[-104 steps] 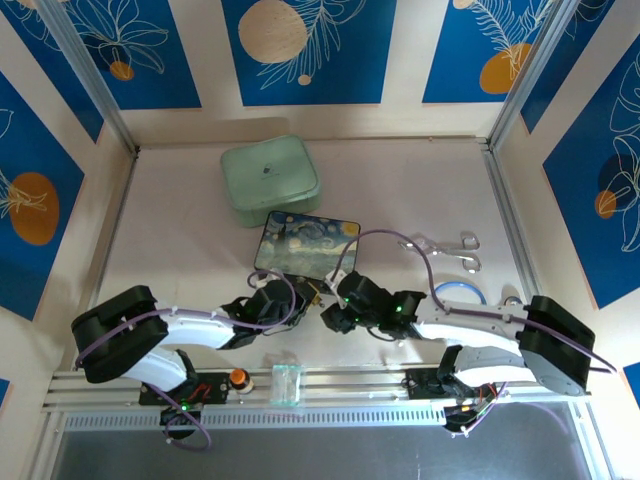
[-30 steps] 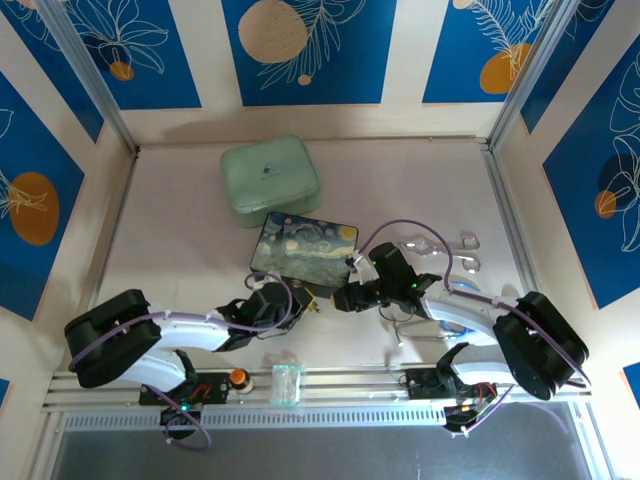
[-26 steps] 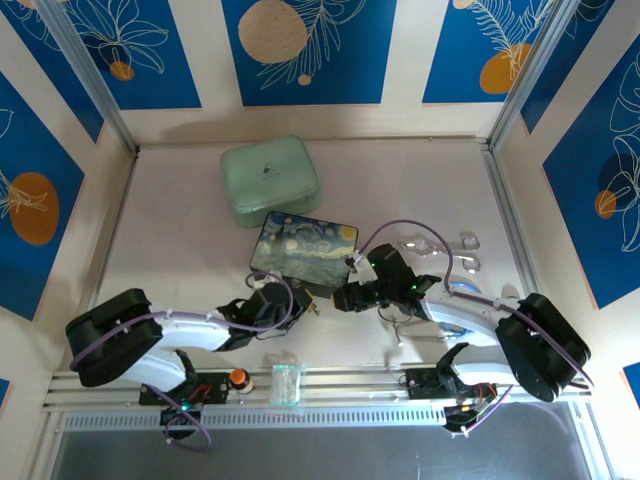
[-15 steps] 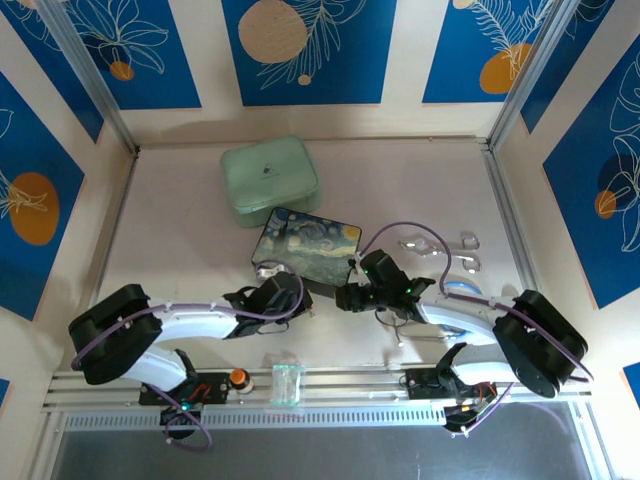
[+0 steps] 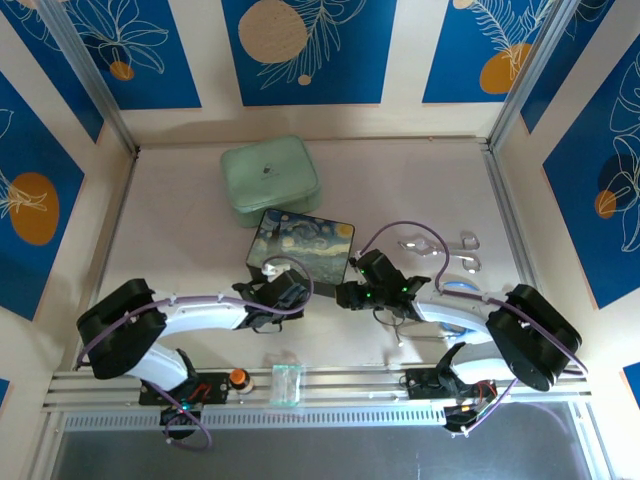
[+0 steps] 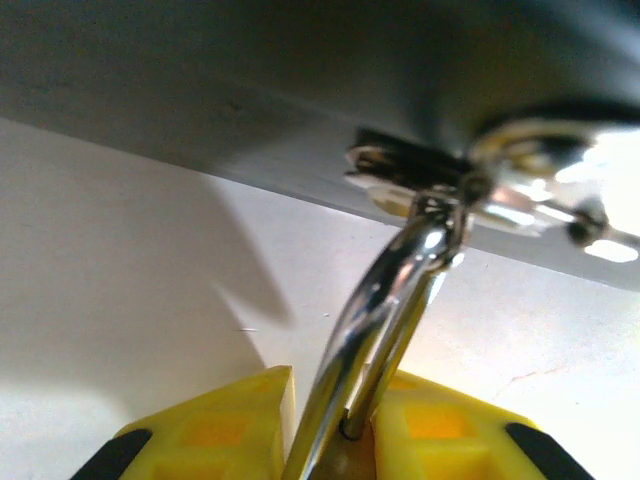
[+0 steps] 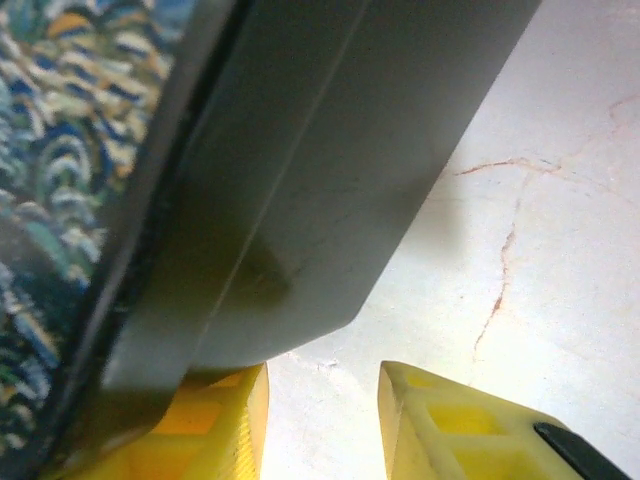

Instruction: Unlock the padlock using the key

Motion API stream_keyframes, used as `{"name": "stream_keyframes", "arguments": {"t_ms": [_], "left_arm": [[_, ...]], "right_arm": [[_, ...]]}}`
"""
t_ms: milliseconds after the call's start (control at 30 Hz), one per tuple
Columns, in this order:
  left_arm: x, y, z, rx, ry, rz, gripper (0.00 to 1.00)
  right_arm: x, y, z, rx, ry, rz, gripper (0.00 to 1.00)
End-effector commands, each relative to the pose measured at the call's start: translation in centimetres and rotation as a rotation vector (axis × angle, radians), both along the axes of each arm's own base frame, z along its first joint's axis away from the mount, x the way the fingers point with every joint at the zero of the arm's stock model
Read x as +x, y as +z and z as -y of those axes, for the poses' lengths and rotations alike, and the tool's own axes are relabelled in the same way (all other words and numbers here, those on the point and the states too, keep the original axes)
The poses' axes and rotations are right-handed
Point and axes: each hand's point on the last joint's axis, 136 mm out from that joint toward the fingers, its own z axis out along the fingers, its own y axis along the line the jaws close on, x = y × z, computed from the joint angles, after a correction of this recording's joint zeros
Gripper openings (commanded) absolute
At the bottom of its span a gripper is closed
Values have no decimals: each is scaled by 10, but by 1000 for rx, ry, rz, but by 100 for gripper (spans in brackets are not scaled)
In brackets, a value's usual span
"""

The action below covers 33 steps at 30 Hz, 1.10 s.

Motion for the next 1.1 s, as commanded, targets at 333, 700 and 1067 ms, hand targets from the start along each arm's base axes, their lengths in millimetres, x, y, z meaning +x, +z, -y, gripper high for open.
{"name": "stream_keyframes", "arguments": {"t_ms": [333,700,1067], "left_arm": [[-13,5,-39,417,-70,58,27],[-25,18,-16,445,-107,106,29],[-27,8,-19,506,-118,82,17]], "right_arm": [[6,1,-4,-16,-22,1,34],[6,-5,-4,-24,-30,-7,35],[4,-7,-2,-28,-32,-10,35]]}}
